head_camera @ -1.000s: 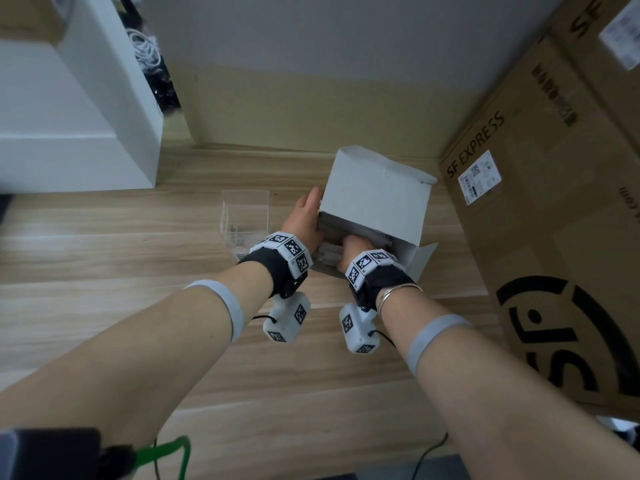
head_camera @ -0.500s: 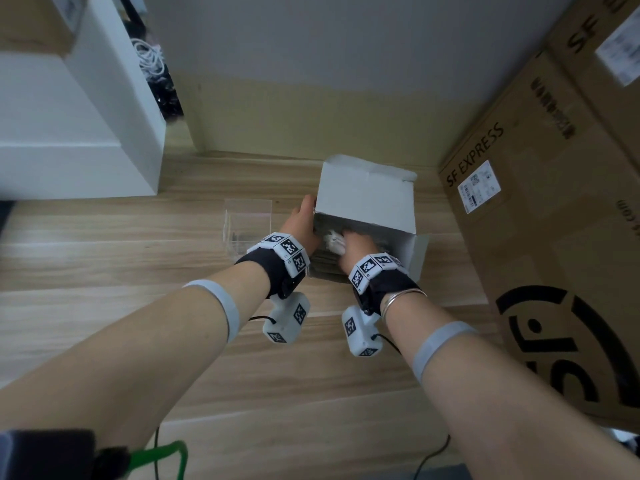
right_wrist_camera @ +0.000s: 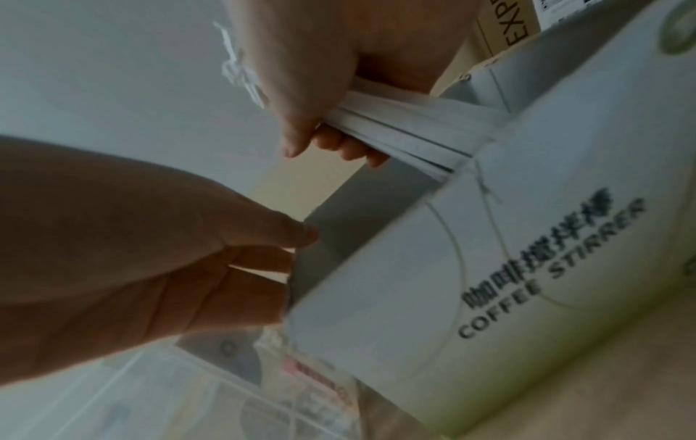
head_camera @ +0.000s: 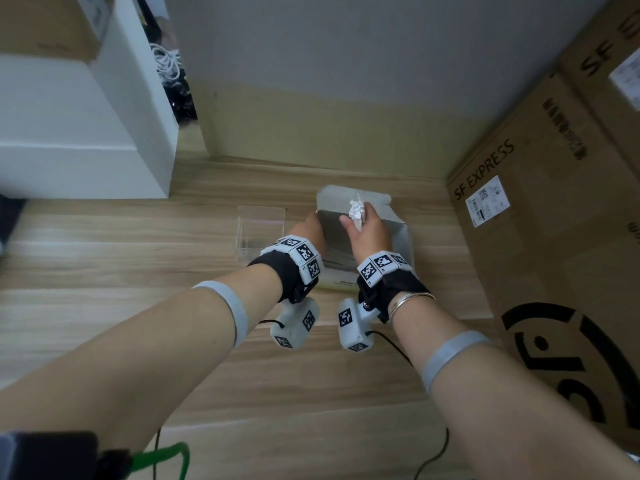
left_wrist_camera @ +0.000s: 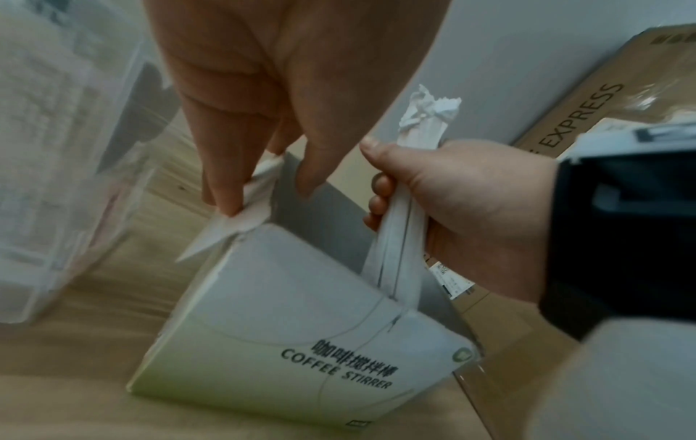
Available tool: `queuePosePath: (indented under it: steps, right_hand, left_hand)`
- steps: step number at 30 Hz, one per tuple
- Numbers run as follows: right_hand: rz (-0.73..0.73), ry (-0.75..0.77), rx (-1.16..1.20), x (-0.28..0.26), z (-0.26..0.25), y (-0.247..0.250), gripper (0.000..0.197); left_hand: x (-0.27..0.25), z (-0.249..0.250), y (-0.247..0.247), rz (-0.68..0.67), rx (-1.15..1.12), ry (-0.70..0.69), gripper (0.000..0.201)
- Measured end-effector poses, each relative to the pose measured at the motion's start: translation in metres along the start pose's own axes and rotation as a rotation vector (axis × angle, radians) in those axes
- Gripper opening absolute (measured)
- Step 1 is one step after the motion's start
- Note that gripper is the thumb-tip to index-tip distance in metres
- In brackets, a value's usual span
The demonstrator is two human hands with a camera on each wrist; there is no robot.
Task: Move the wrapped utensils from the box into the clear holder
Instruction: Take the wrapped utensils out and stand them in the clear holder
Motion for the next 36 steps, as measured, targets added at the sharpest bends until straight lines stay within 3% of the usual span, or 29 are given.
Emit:
queuePosePath:
  steps: [4, 11, 15, 19, 23, 30, 36]
  right_hand:
    - [0.088, 0.04, 0.071, 0.01, -0.016, 0.003, 0.03]
    - [0.136, 0.113, 0.167, 0.022, -0.053, -0.011, 0.014]
    - [0.153, 0.152, 0.226, 0.027, -0.076, -0.021, 0.021]
    - [0.125, 0.165, 0.283, 0.032, -0.1, -0.032, 0.034]
    - [0.061, 0.205, 0.273, 0.033, -0.127, -0.042, 0.041]
    - [0.018, 0.261, 0.341, 0.028, -0.154, -0.06, 0.04]
    - [-0.142, 0.128, 0.313, 0.021, -0.124, -0.083, 0.035]
  left_hand:
    - [-0.004, 0.003, 0.018, 0.035, -0.024, -0.008, 0.044]
    - [-0.013, -0.018, 0.066, 0.303, -0.187, -0.116, 0.044]
    - [-0.007, -0.045, 0.079, 0.385, -0.118, -0.051, 0.047]
    - [0.002, -0.079, 0.081, 0.274, -0.217, 0.137, 0.049]
    - [0.008, -0.097, 0.079, 0.181, -0.304, 0.223, 0.049]
    - [0.009, -0.102, 0.082, 0.135, -0.359, 0.216, 0.049]
    - [0.01, -0.108, 0.084, 0.163, -0.451, 0.196, 0.043]
Point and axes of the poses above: each hand's wrist, its own x-axis towards the middle knuckle, its own y-axis out of the back of the hand, z = x × y, the point moved 6 cm from there along x, towards the middle knuckle, and after that the axes turned 14 degrees about y, right-handed, at the moved point
